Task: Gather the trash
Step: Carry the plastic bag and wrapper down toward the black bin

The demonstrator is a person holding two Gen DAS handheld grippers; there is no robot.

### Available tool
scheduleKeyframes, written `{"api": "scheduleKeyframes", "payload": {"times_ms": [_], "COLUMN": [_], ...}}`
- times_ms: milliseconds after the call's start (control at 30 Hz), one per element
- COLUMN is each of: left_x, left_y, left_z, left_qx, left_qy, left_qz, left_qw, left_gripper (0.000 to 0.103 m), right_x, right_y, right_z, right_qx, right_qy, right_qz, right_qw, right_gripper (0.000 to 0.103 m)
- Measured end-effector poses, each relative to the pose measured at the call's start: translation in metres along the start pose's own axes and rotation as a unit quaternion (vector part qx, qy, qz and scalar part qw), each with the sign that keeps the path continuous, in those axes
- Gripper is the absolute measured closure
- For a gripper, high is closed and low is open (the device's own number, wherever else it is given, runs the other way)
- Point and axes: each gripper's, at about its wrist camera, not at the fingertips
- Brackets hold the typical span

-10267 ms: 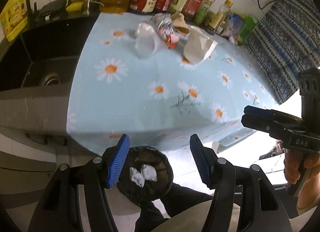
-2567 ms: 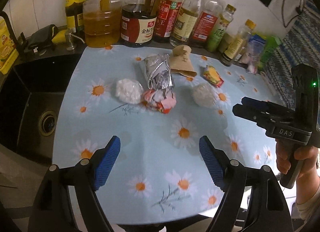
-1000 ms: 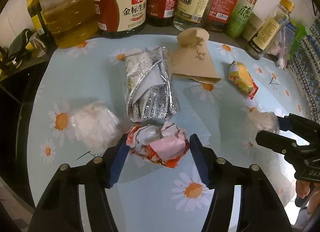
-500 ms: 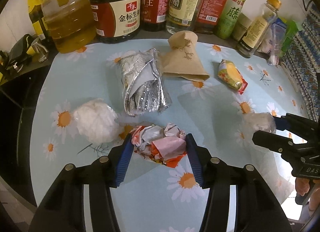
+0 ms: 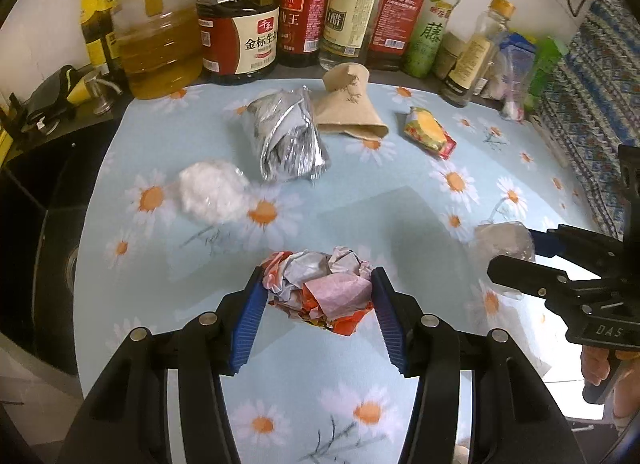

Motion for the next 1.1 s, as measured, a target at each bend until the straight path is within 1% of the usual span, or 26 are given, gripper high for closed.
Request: {"api": "scheduleKeyframes", "payload": {"times_ms": [267,467,700,933,1100], "left_x": [0.033,0.065,0.101,0.139,0.169], "left_y": [0.038,0.07,0.099,0.117,0.12], "left_z": [0.009,0.016,0.027,0.035,0.043], "left_qx": [0.017,0.034,0.043,0.047,0.048], "left_qy": [0.003,0.008,0.013,0.022,0.028], "left_qz": [-0.01,-0.017,-0.02,-0.011,0.009], "left_qw": [0.9998,0.9993,0.9988,0.9986,0.9984], "left_gripper": [0.052,0.052,0.052,0.052,0.052], "right_x": [0.03,0.056,0.087,0.12,0.144], "right_y": [0.014,0.026,0.035,0.036,0.031], "right_z": [0.042,0.077,0.114,0.141,0.154], "right_qx": [0.008,0.01,0.007,0.0,-0.004], "right_qy": [0.0,0.006,0.008,0.005,-0.002], "right_qz": [-0.001,-0.001,0.006,0.02,0.035], "right_qw": [1.0,1.0,1.0,1.0,0.999], "right_gripper": [0.051,0.051,0.051,0.051,0.051]}}
Point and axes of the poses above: each gripper's, at about its wrist camera, not at the fingertips, and y roughly against the way its jaws point, z to its left, x to its underside, and after that the axes turned 10 degrees about -z, right-handed
